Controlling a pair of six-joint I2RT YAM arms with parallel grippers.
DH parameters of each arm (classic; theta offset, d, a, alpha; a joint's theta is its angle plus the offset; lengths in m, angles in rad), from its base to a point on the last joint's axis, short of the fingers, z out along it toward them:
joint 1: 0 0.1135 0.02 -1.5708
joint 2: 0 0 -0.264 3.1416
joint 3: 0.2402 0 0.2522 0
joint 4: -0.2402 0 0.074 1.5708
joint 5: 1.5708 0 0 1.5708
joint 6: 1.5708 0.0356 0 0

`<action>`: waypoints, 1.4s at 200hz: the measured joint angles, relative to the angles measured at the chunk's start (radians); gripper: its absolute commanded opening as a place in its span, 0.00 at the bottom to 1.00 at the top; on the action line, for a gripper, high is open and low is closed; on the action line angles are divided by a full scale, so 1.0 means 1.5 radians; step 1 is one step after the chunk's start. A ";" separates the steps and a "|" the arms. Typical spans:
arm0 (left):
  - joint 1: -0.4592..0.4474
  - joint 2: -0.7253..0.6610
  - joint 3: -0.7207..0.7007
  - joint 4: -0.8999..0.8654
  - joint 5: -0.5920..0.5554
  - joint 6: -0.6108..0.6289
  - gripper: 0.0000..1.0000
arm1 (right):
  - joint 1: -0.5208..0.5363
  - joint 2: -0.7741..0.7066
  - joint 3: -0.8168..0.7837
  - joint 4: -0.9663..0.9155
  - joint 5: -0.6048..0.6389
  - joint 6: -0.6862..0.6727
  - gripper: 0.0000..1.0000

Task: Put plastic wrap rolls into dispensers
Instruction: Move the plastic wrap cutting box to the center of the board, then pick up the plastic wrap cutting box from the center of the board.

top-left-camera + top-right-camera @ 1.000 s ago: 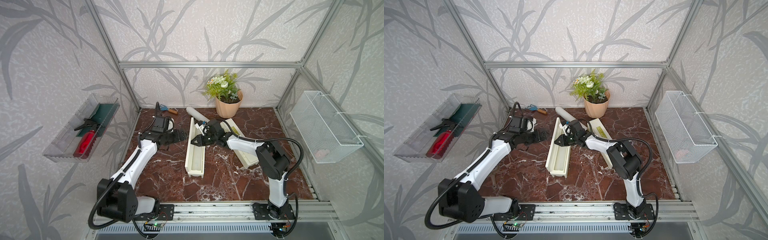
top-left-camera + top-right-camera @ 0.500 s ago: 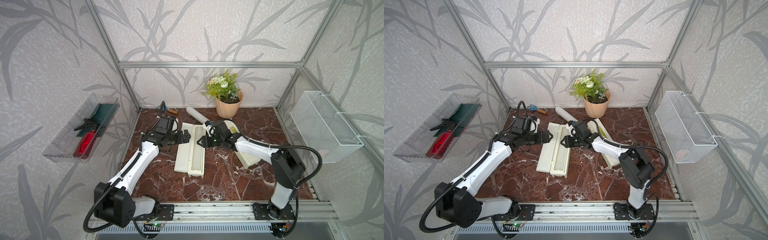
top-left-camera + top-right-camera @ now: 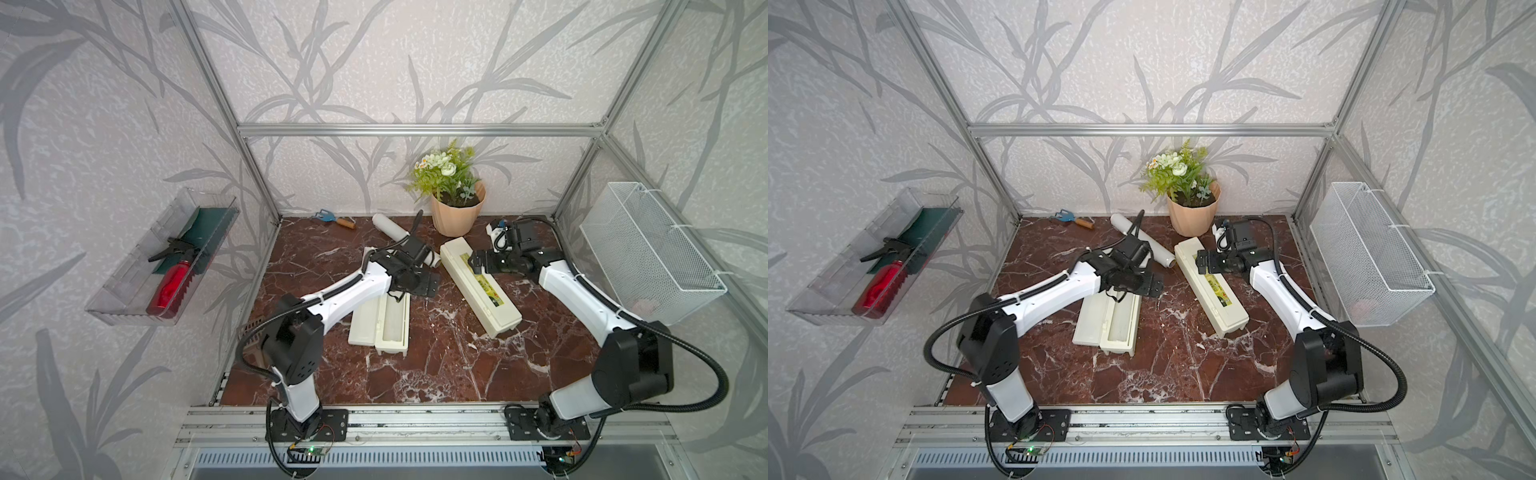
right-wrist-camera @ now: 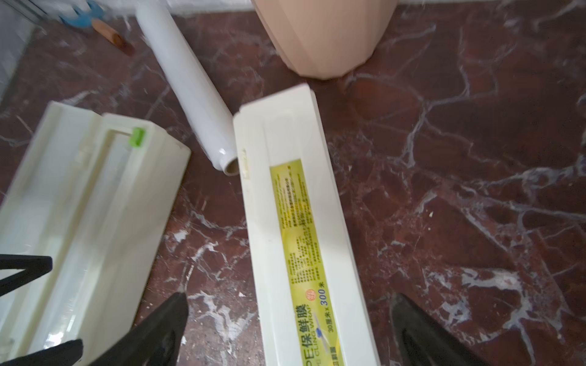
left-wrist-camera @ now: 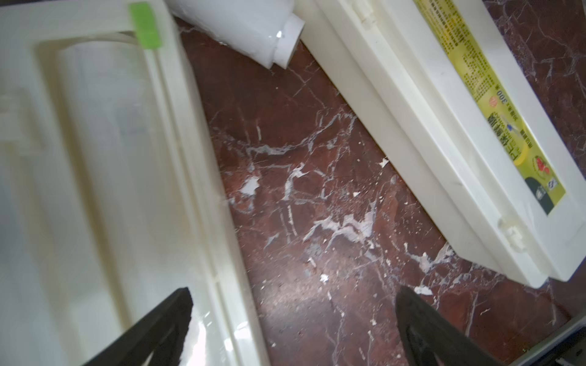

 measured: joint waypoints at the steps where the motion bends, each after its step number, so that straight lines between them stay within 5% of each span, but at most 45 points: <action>1: -0.001 0.005 0.002 0.001 0.001 -0.003 0.99 | 0.000 0.003 0.000 -0.001 -0.001 -0.001 0.99; 69: -0.012 0.159 0.070 0.021 0.053 -0.068 0.99 | -0.026 0.066 -0.014 -0.022 -0.064 -0.032 0.99; 145: 0.065 0.173 0.032 0.036 0.010 -0.106 0.99 | -0.028 0.091 -0.075 -0.001 -0.158 -0.004 0.99; 210: 0.112 0.152 0.018 0.055 0.005 -0.058 1.00 | -0.009 0.062 -0.053 0.006 -0.109 0.000 0.99; 280: 0.108 0.090 0.017 0.085 0.009 0.002 0.99 | 0.049 0.189 0.124 -0.004 -0.015 -0.021 0.99</action>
